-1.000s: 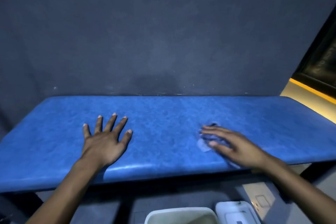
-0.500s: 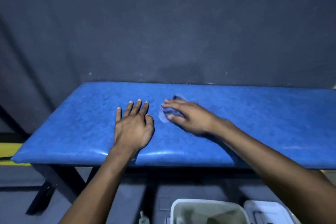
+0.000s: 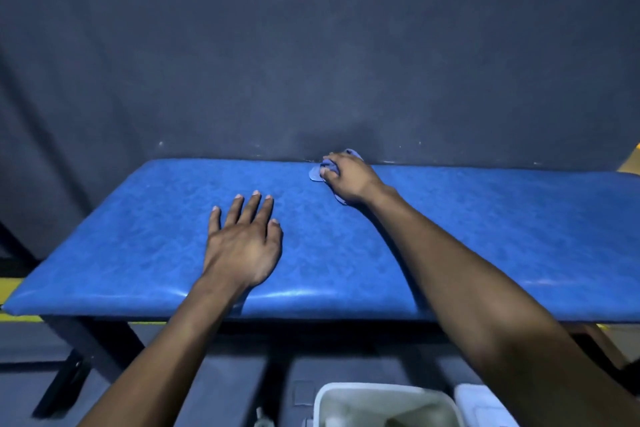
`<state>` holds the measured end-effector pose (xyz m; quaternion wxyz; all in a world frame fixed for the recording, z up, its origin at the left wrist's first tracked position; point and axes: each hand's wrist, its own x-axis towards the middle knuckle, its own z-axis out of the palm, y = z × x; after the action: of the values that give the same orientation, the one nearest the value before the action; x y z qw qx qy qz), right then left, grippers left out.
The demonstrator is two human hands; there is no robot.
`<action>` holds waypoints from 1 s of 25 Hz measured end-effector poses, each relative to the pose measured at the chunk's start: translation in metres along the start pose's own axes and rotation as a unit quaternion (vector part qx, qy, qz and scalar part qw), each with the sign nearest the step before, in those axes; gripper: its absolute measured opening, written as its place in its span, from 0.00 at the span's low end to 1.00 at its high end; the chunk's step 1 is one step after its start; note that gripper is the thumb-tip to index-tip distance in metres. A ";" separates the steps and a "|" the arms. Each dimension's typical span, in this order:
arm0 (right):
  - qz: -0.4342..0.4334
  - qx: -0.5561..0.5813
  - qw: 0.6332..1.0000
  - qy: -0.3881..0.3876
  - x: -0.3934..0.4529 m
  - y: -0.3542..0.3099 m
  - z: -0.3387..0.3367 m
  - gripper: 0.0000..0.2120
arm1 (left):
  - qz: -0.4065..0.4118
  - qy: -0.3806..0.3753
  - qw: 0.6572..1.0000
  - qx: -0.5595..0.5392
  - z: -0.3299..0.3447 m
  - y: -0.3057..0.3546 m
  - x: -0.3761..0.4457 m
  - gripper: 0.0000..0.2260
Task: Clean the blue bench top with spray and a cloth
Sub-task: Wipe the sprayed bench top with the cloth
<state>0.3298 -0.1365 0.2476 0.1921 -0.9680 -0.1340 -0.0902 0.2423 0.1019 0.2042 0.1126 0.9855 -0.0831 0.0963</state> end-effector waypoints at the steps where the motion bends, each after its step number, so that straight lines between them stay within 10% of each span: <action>1: -0.003 0.008 1.000 -0.008 -0.001 -0.004 -0.001 0.09 | -0.001 0.002 1.000 0.000 0.000 -0.001 0.001 0.30; 8: -0.159 0.051 0.983 -0.071 -0.204 -0.005 -0.045 0.20 | -0.004 -0.011 1.000 0.003 0.001 0.000 0.000 0.28; 17: -0.016 -0.006 1.000 -0.001 0.006 0.019 0.007 0.17 | 0.002 -0.014 1.000 0.010 0.001 0.000 0.002 0.26; 25: -0.122 0.034 0.991 -0.033 -0.151 -0.009 -0.021 0.20 | -0.004 -0.068 0.998 -0.001 -0.005 0.000 0.005 0.27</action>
<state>0.1815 -0.1711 0.2358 0.2078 -0.9397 -0.2606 -0.0765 0.2462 0.1024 0.2099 0.1085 0.9899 -0.0863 0.0280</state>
